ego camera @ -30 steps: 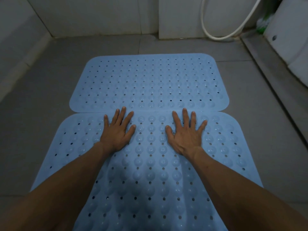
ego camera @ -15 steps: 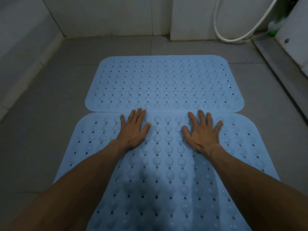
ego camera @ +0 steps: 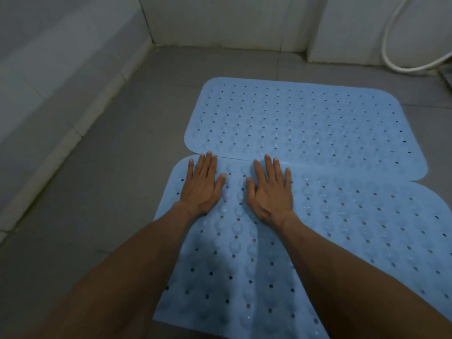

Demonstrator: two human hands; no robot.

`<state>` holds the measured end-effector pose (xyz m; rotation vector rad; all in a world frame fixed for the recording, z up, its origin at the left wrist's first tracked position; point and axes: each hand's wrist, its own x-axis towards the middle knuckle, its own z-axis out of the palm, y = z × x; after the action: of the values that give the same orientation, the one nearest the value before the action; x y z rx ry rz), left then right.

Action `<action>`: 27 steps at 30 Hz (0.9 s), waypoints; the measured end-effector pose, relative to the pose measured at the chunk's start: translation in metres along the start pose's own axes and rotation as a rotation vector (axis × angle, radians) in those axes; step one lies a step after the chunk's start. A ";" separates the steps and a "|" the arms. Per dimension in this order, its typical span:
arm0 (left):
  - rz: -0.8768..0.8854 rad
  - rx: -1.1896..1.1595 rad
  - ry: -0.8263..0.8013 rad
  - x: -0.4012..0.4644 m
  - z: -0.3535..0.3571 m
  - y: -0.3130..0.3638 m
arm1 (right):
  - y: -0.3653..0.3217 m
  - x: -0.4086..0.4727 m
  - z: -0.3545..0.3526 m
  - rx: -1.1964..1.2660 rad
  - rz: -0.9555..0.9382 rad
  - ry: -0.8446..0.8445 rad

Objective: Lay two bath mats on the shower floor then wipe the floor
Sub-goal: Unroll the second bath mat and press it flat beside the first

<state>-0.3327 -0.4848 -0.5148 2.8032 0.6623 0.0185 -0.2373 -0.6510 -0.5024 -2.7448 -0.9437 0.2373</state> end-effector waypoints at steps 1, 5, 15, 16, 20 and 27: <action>-0.007 -0.005 0.014 0.002 0.005 0.001 | -0.006 0.002 0.007 0.005 0.007 -0.005; 0.010 0.079 0.057 0.005 0.019 0.000 | -0.008 0.007 0.027 -0.052 0.041 0.008; 0.080 0.038 0.043 0.011 0.016 -0.002 | -0.008 0.008 0.019 -0.066 0.053 -0.035; 0.074 0.041 0.032 0.012 0.014 -0.001 | -0.008 0.008 0.018 -0.056 0.054 -0.033; 0.055 0.022 -0.017 0.011 0.008 0.002 | -0.011 0.008 0.016 -0.047 0.065 -0.032; 0.039 0.048 -0.064 0.013 0.003 0.006 | -0.013 0.010 0.012 -0.069 0.085 -0.047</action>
<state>-0.3185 -0.4848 -0.5171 2.8492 0.6006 -0.0810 -0.2399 -0.6334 -0.5110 -2.8578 -0.8633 0.2898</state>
